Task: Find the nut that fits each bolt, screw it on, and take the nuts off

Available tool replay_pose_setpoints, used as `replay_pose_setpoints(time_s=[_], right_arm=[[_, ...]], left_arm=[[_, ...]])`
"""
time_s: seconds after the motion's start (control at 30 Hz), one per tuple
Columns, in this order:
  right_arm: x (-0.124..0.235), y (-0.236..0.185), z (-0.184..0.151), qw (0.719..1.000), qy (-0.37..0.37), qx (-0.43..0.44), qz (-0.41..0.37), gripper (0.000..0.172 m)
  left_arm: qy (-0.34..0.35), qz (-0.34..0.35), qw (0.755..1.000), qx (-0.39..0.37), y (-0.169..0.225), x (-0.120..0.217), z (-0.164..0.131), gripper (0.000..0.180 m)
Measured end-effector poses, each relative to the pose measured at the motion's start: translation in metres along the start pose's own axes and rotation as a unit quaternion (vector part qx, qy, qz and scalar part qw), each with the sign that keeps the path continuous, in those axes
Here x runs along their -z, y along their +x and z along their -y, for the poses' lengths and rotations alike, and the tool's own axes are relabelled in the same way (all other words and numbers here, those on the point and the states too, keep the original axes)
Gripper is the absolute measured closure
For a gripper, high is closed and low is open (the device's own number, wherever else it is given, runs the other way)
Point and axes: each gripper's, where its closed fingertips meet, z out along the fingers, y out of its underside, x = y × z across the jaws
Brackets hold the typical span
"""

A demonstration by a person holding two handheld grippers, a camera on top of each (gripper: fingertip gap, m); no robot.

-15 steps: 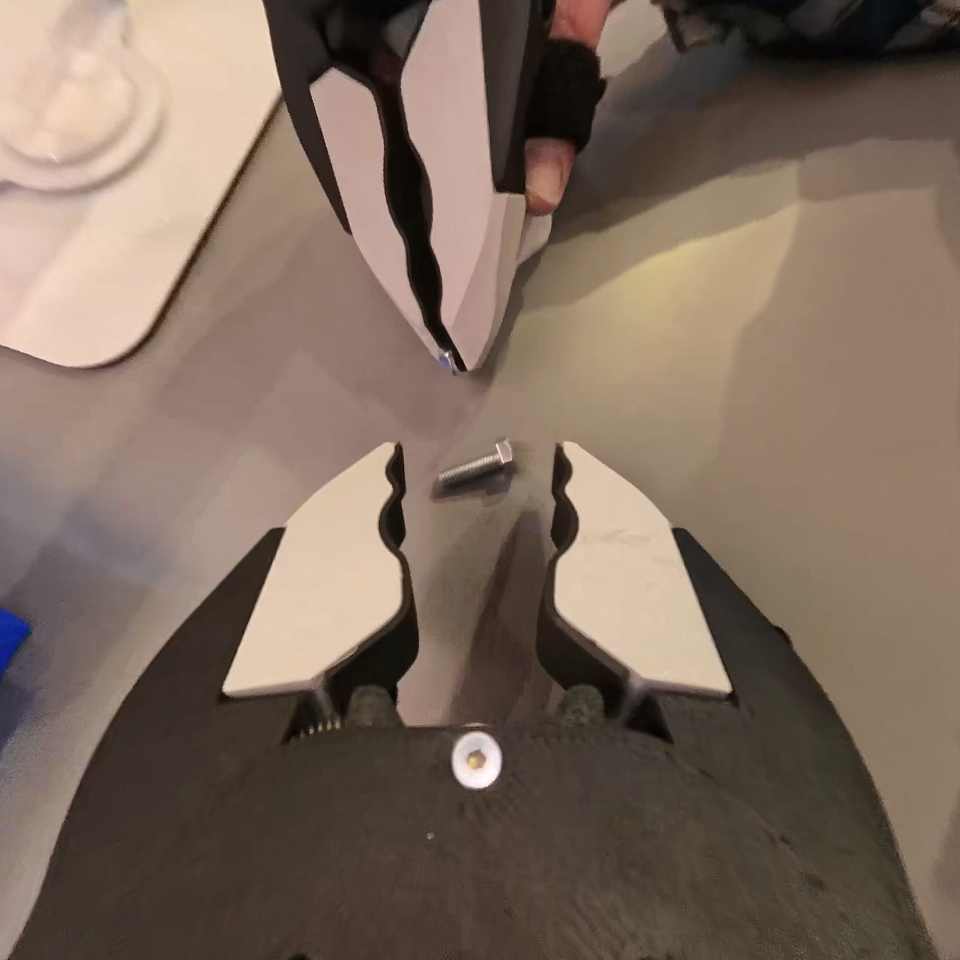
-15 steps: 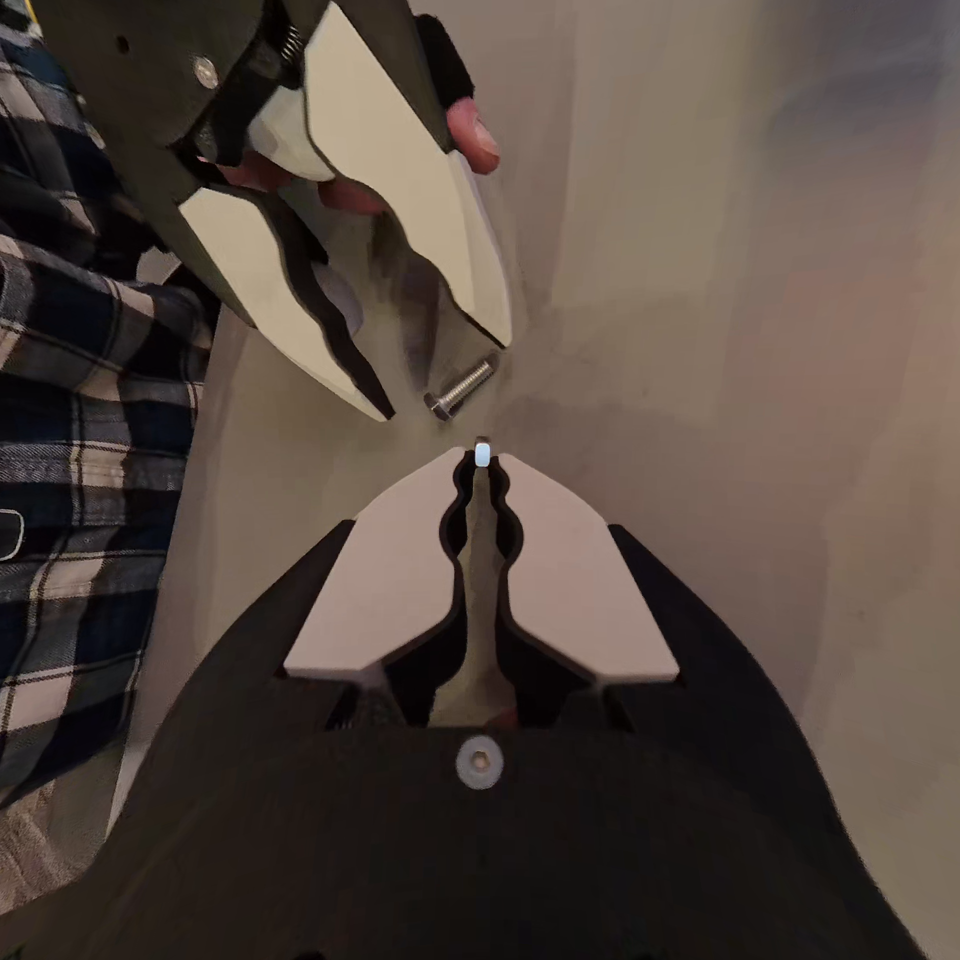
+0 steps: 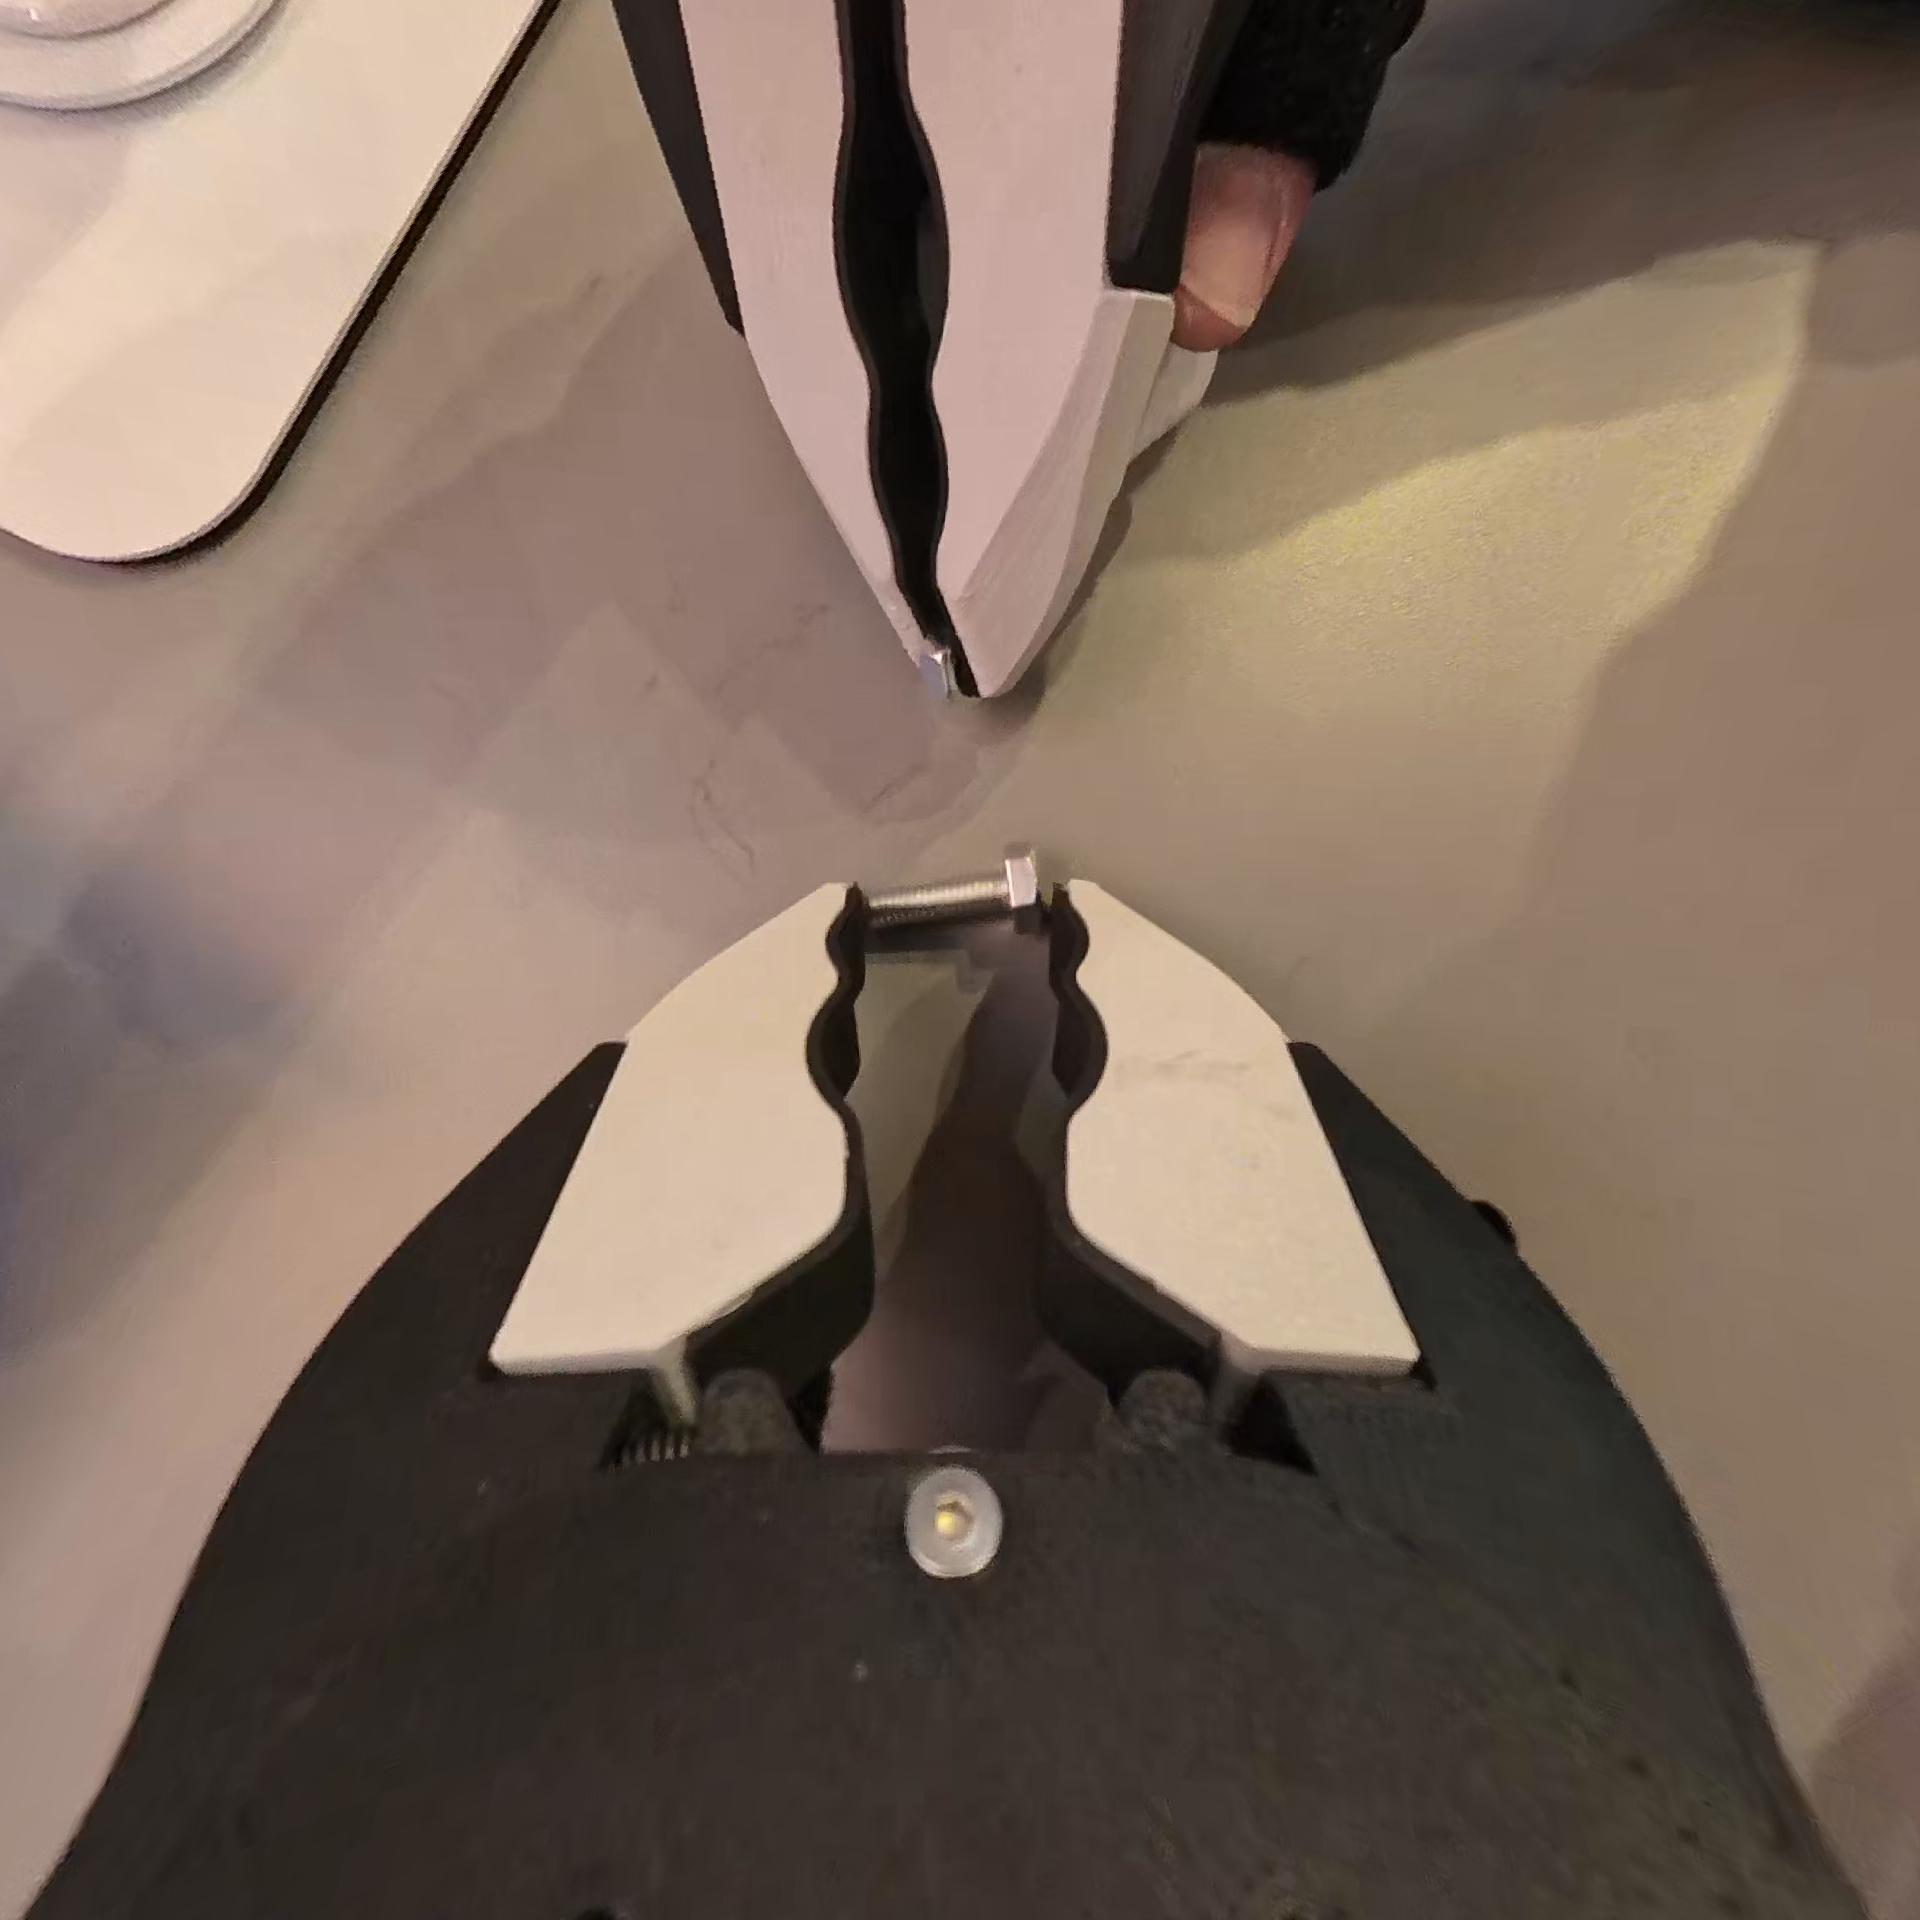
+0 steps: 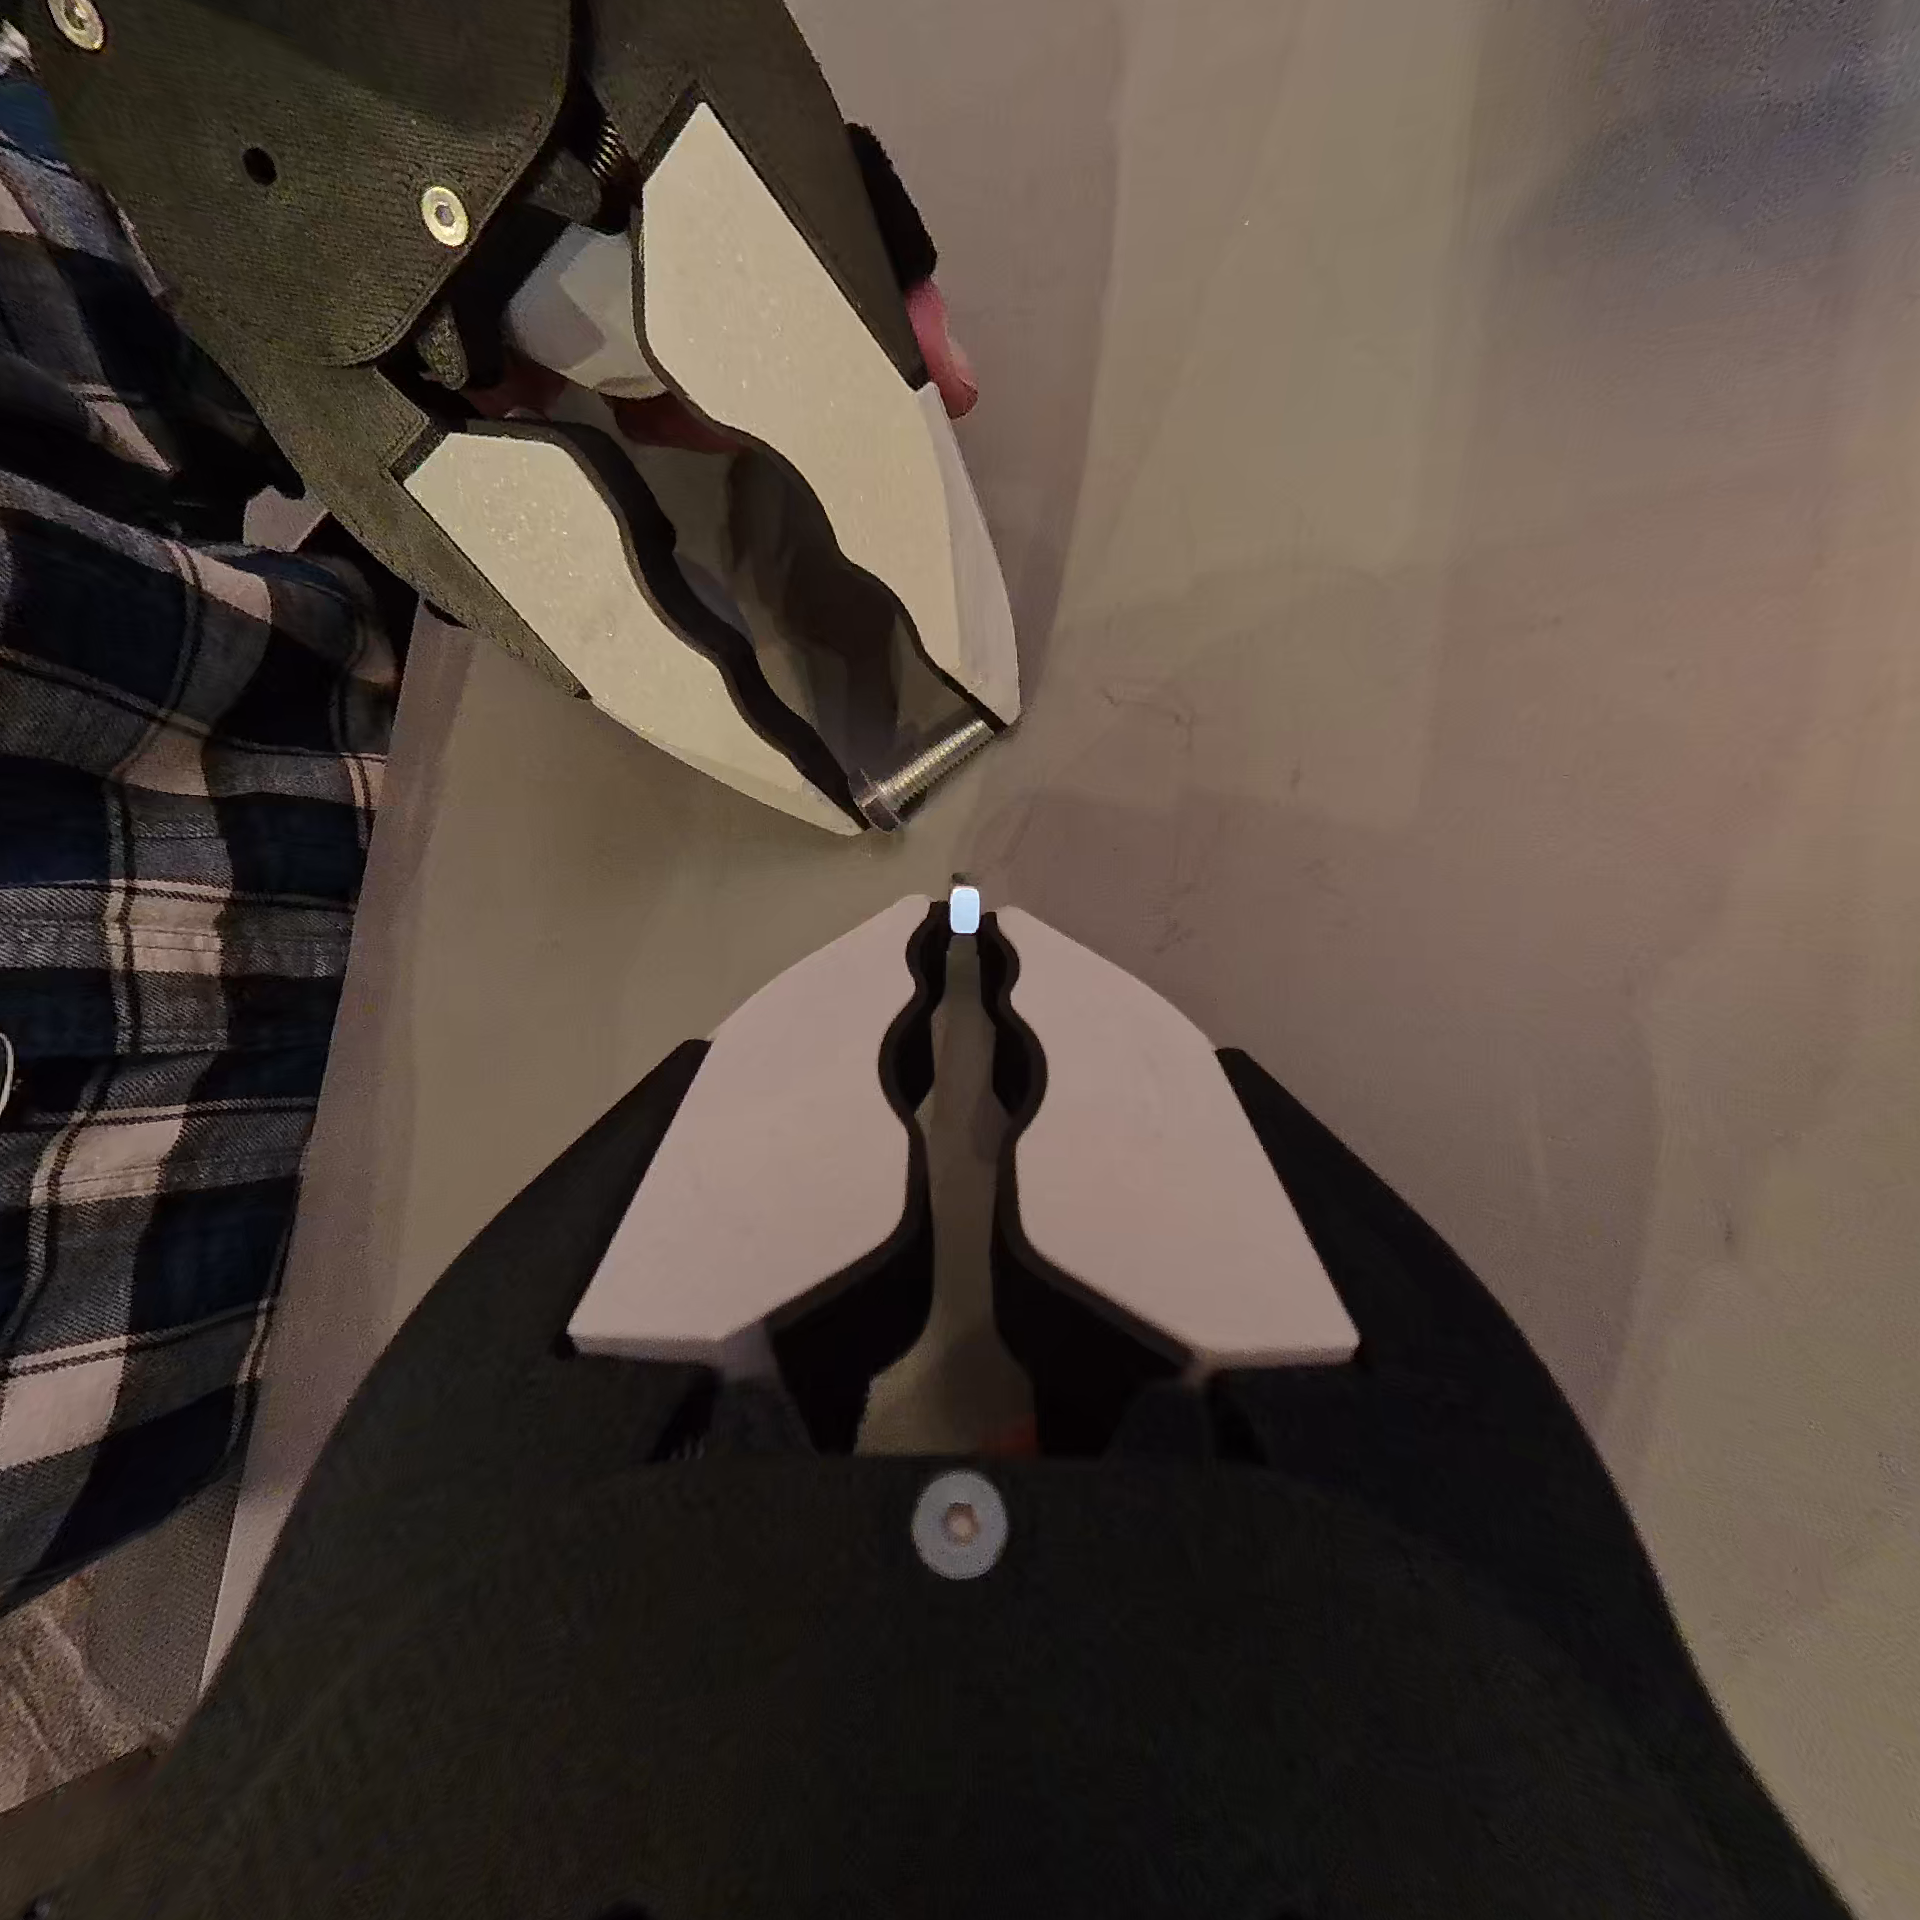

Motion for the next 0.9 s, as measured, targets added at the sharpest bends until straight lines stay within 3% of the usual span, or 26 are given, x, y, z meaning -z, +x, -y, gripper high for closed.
replay_pose_setpoints(time_s=[0.3, 0.53, 0.63, 0.73, 0.9], right_arm=[[0.000, -0.002, -0.001, 1.000, -0.003, -0.017, 0.014, 0.165], [0.002, -0.002, 0.000, 1.000, -0.006, -0.010, 0.007, 0.151], [0.010, -0.005, 0.015, 0.999, 0.040, -0.009, 0.011, 0.151], [0.017, -0.017, 0.036, 0.992, 0.111, -0.019, 0.060, 0.154], [0.030, -0.025, 0.058, 0.967, 0.207, -0.058, 0.135, 0.163]], left_arm=[[0.011, -0.007, 1.000, -0.004, -0.003, -0.002, 0.002, 0.149], [0.049, 0.032, 0.997, -0.057, -0.010, 0.007, 0.014, 0.149], [0.084, 0.074, 0.987, -0.112, -0.014, 0.017, 0.027, 0.149], [0.122, 0.138, 0.966, -0.180, -0.022, 0.028, 0.043, 0.149], [0.161, 0.189, 0.932, -0.264, -0.024, 0.039, 0.058, 0.149]])
